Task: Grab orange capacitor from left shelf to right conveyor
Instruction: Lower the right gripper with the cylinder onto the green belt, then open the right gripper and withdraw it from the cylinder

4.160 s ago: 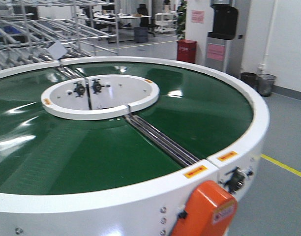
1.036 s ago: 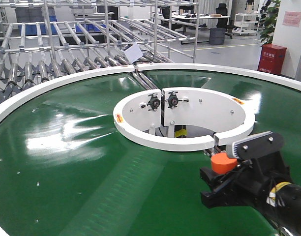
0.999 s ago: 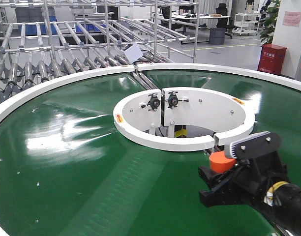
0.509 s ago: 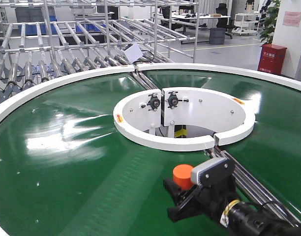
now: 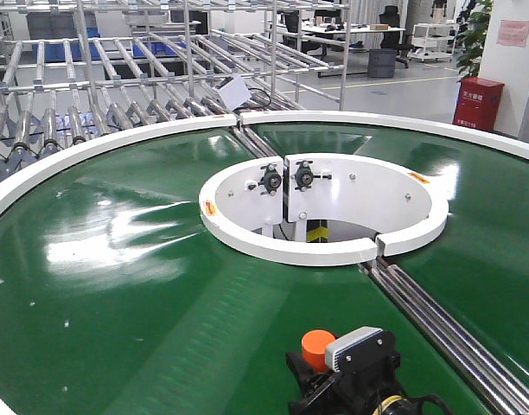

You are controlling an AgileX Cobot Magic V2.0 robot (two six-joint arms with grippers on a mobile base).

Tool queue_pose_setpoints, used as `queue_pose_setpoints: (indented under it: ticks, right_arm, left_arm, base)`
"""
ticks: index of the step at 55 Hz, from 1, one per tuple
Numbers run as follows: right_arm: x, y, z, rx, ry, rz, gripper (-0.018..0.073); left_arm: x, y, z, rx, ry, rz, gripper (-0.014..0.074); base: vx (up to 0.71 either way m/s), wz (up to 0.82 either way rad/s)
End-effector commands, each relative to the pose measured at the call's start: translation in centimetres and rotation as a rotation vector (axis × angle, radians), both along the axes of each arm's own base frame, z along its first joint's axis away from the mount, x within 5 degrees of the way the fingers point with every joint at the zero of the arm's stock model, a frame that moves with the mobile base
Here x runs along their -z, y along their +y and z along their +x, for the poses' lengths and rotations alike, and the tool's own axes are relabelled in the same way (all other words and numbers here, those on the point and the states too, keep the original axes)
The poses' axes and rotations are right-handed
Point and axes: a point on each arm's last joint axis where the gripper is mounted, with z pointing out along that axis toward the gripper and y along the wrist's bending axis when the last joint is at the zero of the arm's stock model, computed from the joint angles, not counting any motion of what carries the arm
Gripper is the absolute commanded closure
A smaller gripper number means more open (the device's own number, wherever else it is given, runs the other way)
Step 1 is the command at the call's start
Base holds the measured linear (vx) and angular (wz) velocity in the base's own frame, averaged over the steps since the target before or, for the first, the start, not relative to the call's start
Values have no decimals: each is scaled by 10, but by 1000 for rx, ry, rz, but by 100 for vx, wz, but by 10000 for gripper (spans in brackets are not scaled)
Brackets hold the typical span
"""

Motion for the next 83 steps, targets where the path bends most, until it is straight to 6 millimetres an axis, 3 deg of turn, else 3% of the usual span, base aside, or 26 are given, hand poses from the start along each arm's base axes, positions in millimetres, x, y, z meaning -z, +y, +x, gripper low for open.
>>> queue_pose_setpoints:
  ticks: [1, 13, 33, 44, 59, 71, 83]
  right_arm:
    - [-26, 3, 10, 2, -142, 54, 232]
    - [-19, 5, 18, 7, -102, 35, 174]
    - [-14, 4, 20, 28, -52, 20, -75]
    - [-21, 3, 18, 35, 18, -9, -141]
    - [-76, -11, -2, 101, 261, -108, -134]
    - [-135, -36, -51, 204, 506, -180, -123]
    - [-186, -56, -102, 197, 521, -247, -91]
  left_arm:
    - [3, 0, 0, -1, -60, -9, 603]
    - [3, 0, 0, -1, -60, -9, 603]
    - [3, 0, 0, -1, -60, -9, 603]
    - [3, 0, 0, -1, -60, -9, 603]
    - [3, 0, 0, -1, -60, -9, 603]
    - [3, 0, 0, -1, -60, -9, 603]
    - [3, 0, 0, -1, -60, -9, 603]
  base:
    - [0, 0]
    - [0, 0]
    - [0, 0]
    - [0, 0]
    - [0, 0]
    - [0, 0]
    - [0, 0]
